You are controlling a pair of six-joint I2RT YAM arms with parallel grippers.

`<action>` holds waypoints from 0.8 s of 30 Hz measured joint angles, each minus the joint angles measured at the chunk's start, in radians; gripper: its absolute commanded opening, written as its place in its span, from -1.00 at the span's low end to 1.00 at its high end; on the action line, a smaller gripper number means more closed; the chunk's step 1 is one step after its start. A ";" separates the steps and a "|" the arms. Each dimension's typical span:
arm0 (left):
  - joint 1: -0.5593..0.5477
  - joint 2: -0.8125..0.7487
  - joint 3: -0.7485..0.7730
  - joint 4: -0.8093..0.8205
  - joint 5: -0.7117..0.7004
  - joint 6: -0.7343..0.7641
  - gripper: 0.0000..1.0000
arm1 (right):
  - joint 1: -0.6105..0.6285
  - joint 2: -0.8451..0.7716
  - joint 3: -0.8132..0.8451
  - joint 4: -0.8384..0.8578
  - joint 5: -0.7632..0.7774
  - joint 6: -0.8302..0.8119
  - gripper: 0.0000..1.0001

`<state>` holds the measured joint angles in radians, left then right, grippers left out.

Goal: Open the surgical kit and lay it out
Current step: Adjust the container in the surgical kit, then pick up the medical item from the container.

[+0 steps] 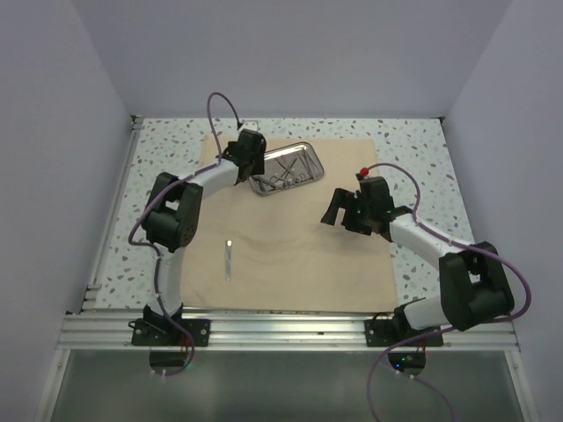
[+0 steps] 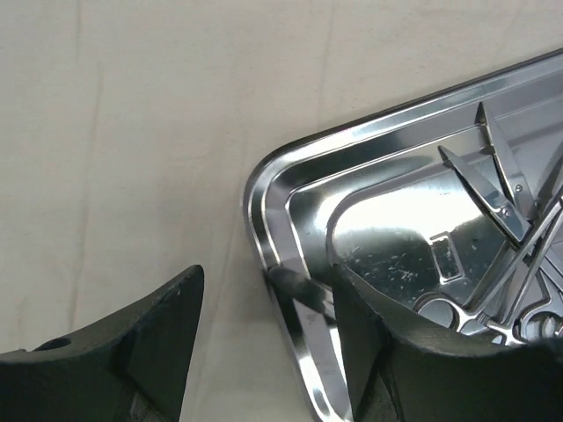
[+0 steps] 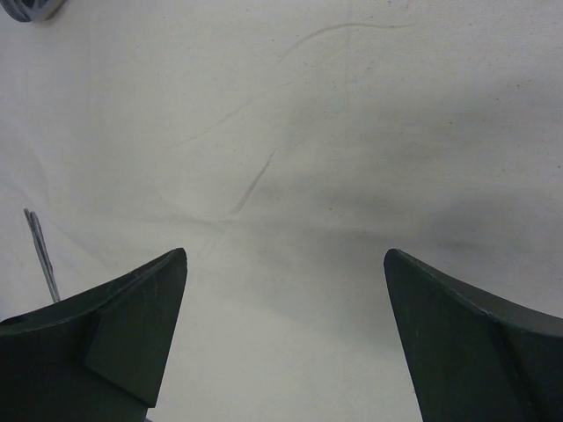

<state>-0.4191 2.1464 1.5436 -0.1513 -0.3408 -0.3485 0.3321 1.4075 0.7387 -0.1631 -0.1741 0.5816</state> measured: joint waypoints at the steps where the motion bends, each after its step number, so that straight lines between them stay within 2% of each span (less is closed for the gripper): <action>1: 0.000 -0.022 -0.021 0.002 -0.016 0.000 0.28 | 0.001 0.000 0.000 0.000 0.000 0.000 0.97; 6: -0.002 -0.142 -0.100 0.008 -0.049 -0.001 0.28 | 0.002 0.000 0.000 0.000 0.000 0.000 0.97; 11: -0.022 -0.211 -0.103 0.009 0.000 -0.032 0.27 | 0.003 0.000 0.000 0.000 0.000 0.000 0.97; 24: -0.088 -0.173 -0.167 -0.016 0.086 -0.249 0.25 | 0.006 0.000 0.002 0.000 0.000 0.000 0.97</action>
<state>-0.5068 1.9732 1.3762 -0.1673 -0.2546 -0.5980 0.3386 1.4075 0.7406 -0.1635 -0.1745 0.5816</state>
